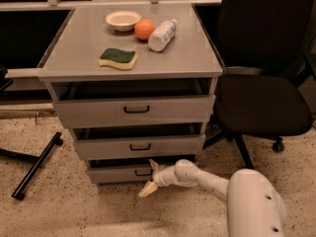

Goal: Open bottom drawer

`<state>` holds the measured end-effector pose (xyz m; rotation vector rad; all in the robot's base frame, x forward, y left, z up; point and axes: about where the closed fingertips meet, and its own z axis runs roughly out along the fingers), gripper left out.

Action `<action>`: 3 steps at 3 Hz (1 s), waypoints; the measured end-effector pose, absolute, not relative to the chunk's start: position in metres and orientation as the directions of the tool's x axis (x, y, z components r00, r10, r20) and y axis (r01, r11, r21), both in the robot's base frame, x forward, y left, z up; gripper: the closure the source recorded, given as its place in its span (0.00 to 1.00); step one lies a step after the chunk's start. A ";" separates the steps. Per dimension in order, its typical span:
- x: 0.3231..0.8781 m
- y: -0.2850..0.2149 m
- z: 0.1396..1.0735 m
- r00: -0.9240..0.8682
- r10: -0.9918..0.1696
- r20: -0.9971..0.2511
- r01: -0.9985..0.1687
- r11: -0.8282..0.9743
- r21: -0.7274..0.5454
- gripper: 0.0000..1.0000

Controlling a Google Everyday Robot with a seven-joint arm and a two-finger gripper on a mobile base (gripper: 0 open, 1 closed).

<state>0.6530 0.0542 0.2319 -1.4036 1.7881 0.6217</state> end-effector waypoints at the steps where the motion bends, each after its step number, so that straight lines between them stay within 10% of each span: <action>1: 0.653 0.054 0.232 -0.102 -0.585 -0.805 -0.958 0.276 -0.079 0.00; 3: 0.689 0.070 0.214 -0.065 -0.631 -0.773 -0.964 0.240 -0.115 0.00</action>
Offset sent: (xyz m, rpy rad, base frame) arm 0.0448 0.0115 -0.0161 -0.0632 -0.0500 0.0178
